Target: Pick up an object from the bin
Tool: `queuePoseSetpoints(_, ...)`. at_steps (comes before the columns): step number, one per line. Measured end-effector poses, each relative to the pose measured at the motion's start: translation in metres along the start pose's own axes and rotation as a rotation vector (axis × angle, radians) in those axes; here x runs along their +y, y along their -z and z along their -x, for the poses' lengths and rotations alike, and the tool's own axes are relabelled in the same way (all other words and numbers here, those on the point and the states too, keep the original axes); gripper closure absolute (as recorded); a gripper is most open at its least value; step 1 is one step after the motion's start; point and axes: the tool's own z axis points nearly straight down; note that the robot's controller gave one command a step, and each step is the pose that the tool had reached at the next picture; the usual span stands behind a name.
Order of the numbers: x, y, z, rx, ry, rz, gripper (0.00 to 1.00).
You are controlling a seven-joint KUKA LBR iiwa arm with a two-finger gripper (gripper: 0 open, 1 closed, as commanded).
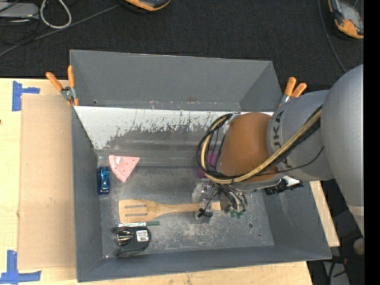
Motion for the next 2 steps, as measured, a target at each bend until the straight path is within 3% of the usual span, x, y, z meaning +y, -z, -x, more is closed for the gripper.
queuePoseSetpoints(1, 0.0, 0.0, 0.0, 0.0, 0.001, 0.0, 1.0)
queuePoseSetpoints(2, 0.0, 0.022, -0.002, 0.007, 0.002, 0.0, 1.0)
